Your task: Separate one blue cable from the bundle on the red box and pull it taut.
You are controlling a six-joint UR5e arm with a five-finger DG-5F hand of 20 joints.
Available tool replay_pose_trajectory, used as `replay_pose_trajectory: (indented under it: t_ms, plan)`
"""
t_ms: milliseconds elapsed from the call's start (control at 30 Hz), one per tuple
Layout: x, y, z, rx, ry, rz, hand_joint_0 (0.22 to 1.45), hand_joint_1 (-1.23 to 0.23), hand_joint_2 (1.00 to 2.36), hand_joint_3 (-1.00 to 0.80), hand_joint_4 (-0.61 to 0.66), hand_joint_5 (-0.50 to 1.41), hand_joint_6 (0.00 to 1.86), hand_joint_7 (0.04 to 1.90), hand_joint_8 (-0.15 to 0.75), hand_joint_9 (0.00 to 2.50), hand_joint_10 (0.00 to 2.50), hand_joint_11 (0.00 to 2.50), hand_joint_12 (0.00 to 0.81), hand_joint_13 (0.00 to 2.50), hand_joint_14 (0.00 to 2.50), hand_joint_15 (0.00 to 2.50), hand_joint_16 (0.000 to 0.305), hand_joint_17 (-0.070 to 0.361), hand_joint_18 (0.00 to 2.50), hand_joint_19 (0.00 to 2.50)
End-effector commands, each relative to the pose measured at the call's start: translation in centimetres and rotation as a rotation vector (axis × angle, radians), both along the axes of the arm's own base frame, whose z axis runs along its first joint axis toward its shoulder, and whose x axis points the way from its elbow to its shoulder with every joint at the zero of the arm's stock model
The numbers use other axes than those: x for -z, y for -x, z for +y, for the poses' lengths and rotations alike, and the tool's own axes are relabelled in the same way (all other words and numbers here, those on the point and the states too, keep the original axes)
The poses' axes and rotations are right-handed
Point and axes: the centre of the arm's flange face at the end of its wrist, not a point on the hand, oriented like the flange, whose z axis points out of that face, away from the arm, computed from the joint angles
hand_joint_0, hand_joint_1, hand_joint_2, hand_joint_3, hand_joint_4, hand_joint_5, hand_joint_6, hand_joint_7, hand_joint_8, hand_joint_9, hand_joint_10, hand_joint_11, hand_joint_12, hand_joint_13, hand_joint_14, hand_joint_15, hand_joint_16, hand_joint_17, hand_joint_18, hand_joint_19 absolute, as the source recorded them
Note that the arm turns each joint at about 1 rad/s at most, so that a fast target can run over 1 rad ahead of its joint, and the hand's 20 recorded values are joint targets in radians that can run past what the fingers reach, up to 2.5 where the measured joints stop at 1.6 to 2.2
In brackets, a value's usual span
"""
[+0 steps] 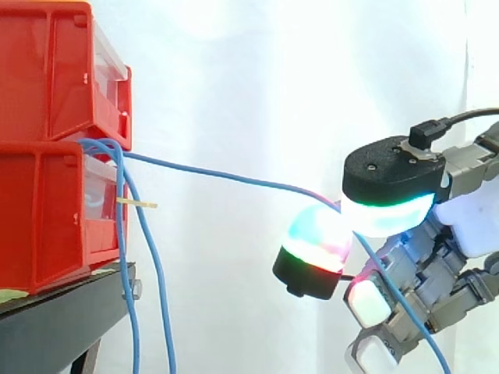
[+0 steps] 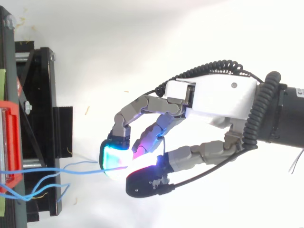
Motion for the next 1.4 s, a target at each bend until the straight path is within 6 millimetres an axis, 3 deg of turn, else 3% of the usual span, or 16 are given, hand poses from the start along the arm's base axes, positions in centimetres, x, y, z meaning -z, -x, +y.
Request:
replay_pose_trajectory:
  t_ms: [0,1367]
  plan:
    - [-0.04,-0.02,0.01,0.000,-0.001,-0.001,0.48,-0.82,1.51,-0.22,-0.10,0.00,0.86,1.03,0.183,1.05,0.01,0.14,0.384,0.76,0.01,0.36,0.049,0.111,0.08,0.13]
    - [0.03,0.01,0.11,-0.001,0.000,0.000,0.49,-0.83,1.46,-0.21,-0.09,0.00,0.86,1.02,0.189,1.09,0.01,0.19,0.389,0.79,0.02,0.38,0.050,0.111,0.12,0.15]
